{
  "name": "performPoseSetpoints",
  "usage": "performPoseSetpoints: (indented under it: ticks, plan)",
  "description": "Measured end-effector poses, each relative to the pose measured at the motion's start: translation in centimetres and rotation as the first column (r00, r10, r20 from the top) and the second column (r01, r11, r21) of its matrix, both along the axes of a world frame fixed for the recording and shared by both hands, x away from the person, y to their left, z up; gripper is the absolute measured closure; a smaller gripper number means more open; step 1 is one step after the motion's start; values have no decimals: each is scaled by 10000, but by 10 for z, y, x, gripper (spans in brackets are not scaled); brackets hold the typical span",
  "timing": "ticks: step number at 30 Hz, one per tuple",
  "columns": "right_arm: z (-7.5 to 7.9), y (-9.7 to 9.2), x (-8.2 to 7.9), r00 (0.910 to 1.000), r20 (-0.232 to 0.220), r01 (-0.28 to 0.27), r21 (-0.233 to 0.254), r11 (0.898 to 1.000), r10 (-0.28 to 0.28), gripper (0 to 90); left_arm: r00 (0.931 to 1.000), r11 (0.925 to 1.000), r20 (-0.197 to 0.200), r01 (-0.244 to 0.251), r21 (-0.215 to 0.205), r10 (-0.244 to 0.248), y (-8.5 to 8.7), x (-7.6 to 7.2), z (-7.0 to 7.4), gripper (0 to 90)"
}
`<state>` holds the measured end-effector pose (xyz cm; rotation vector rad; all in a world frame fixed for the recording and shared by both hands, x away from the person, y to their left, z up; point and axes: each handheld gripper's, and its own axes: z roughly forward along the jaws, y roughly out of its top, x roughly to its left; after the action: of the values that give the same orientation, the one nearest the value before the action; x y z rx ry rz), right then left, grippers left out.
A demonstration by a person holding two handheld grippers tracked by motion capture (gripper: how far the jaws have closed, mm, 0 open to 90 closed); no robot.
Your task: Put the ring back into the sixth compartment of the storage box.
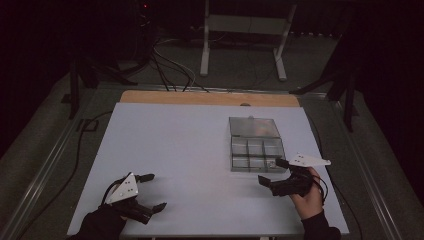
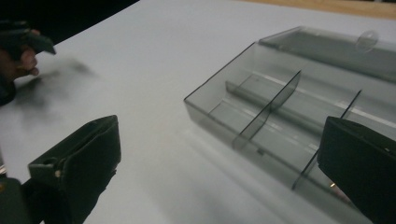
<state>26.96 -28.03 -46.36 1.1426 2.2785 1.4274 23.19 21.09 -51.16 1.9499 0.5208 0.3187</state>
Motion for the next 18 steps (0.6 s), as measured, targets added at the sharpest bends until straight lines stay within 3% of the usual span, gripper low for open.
performPoseSetpoints:
  ticks: [9, 16, 18]
  plan:
    - [-20, -6, -14, 9999, -63, -135, 20, 9999, 135, 0, 10000, 10000, -12, 2, 54, -2, 0, 0, 0, 14]
    - [-38, -8, -21, 9978, -640, -170, 179, 9997, 181, 0, 10000, 10000, -12, 45, 53, -44, -1, 0, 0, 14]
    - [-40, -7, -21, 9978, -635, -219, -111, 9997, 211, 0, 10000, 10000, 2, 49, 24, -49, -1, 0, 0, 14]
